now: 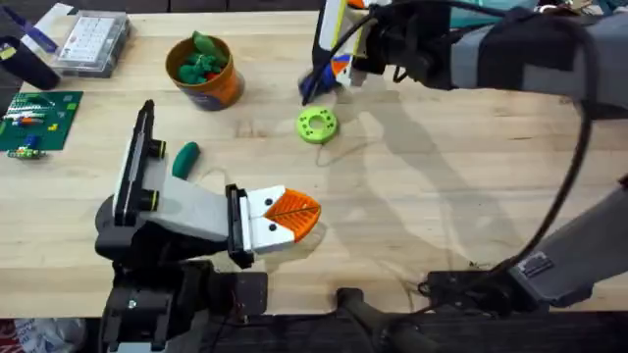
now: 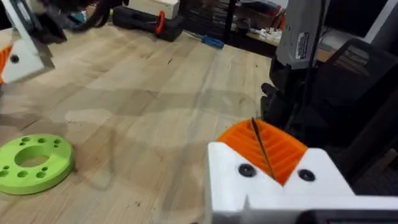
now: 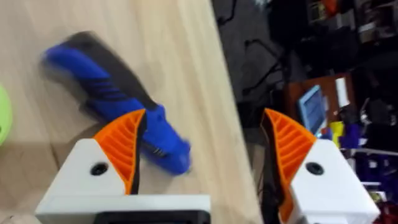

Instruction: Pick up the gripper from the table and insert it into the empty holder that is missing its gripper. Then pick up a screw, insert it into the mounting hole, and use the screwdriver to tighten it. Finally, clean up the table by picking up the vegetable and placing it into the bucket.

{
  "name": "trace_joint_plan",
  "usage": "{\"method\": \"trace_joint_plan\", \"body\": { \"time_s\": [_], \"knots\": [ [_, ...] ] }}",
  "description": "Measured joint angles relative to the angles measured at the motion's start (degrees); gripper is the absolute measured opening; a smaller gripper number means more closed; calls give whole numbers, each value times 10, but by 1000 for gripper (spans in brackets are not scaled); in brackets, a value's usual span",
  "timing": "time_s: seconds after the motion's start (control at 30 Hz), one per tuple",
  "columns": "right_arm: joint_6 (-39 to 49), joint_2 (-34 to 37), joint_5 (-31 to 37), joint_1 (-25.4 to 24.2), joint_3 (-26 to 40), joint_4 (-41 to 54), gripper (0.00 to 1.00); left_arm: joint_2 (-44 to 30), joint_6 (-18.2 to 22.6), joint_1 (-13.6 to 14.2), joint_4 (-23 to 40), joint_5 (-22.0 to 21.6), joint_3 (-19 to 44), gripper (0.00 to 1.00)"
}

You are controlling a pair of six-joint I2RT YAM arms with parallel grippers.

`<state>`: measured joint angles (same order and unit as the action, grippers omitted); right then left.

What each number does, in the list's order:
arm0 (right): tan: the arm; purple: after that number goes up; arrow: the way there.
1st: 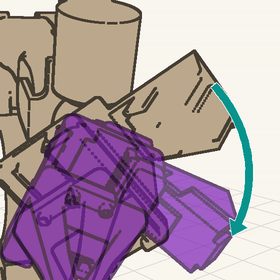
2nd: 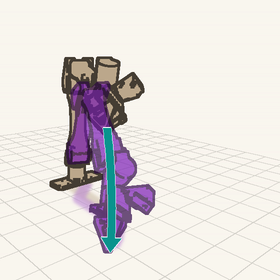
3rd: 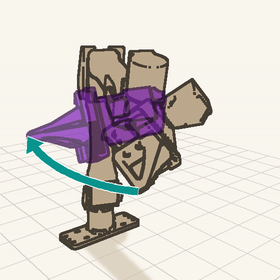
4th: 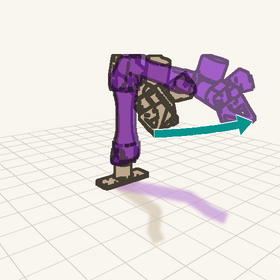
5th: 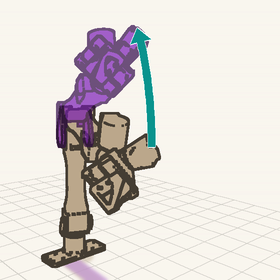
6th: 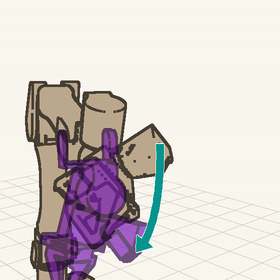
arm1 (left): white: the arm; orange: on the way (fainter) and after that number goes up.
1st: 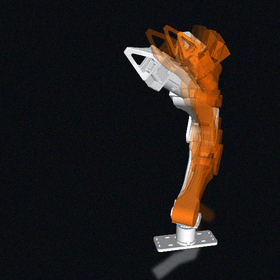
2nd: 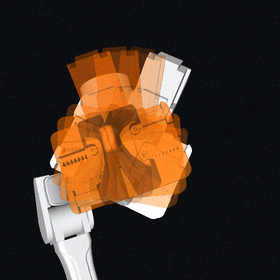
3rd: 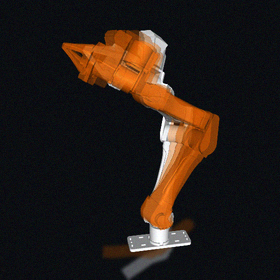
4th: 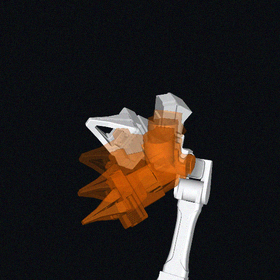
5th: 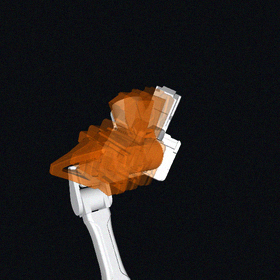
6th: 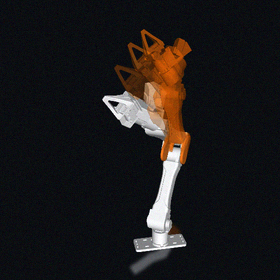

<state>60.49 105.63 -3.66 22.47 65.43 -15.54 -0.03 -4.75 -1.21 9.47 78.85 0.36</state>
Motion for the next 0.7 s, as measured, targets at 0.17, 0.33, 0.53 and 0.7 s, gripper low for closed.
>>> {"method": "trace_joint_plan", "body": {
  "time_s": [0.17, 0.33, 0.53, 0.7],
  "knots": [
    [2, 14, 8, -1, 0, 2, 990, 0, 0, 0, 0, 0, 0, 5],
    [4, 13, 20, -1, 0, 1, 990, 0, 0, 0, 0, 0, 0, 5],
    [5, 13, 30, -1, 0, 17, 990, 0, 0, 0, 0, 0, 0, 5],
    [7, 13, 34, -1, 2, 70, 989, 0, 0, 0, 0, 0, 0, 5]
  ]
}}
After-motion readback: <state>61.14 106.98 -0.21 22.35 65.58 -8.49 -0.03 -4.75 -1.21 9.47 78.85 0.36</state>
